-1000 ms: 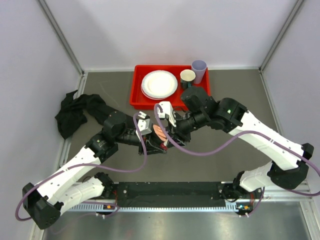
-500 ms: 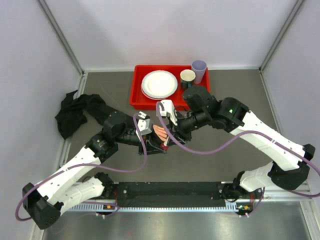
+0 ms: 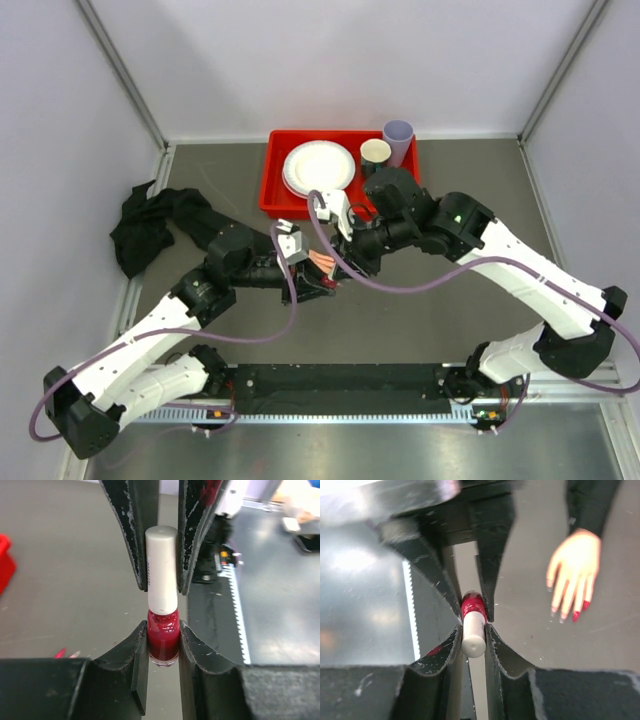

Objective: Paint the nails

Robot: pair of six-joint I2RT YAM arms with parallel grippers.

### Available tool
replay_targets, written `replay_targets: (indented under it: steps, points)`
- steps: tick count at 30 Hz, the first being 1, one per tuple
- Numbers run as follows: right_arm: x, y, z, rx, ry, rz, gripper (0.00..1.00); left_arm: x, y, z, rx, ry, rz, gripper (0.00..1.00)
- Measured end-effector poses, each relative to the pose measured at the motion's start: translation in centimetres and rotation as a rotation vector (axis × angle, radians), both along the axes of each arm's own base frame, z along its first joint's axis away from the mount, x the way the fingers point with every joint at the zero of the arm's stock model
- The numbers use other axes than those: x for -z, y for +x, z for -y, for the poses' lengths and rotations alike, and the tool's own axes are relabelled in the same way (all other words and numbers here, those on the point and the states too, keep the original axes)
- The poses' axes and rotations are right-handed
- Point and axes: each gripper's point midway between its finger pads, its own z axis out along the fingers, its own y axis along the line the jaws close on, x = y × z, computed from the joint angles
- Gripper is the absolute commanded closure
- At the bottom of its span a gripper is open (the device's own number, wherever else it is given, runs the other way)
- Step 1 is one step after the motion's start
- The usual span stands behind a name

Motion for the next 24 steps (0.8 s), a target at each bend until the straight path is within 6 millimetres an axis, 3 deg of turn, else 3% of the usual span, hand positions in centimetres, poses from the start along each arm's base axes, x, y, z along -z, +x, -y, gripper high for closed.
replay_targets:
  steps: [5,13,18,21,22,24]
  points:
    - [0.5,2.5,-0.7,0.190,0.000,0.000,1.00,0.4,2.7,-0.6,-0.182,0.020,0.001,1.00]
    - [1.3,6.2,-4.0,0.800,0.050,-0.055,1.00,1.6,6.7,-2.5,-0.455,0.070,0.013,1.00]
    - [2.1,7.5,-4.4,1.016,0.077,-0.085,1.00,2.7,7.8,-3.1,-0.520,0.102,0.007,1.00]
    - [1.8,7.5,-4.2,1.054,0.098,-0.098,0.79,2.3,7.9,-3.1,-0.522,0.079,0.025,1.00]
    - [1.7,7.4,-4.2,1.057,0.104,-0.102,0.68,2.0,7.8,-3.1,-0.521,0.072,0.031,1.00]
    - [1.1,7.1,-4.3,1.049,0.123,-0.113,0.59,1.5,7.7,-3.2,-0.521,0.055,0.045,1.00]
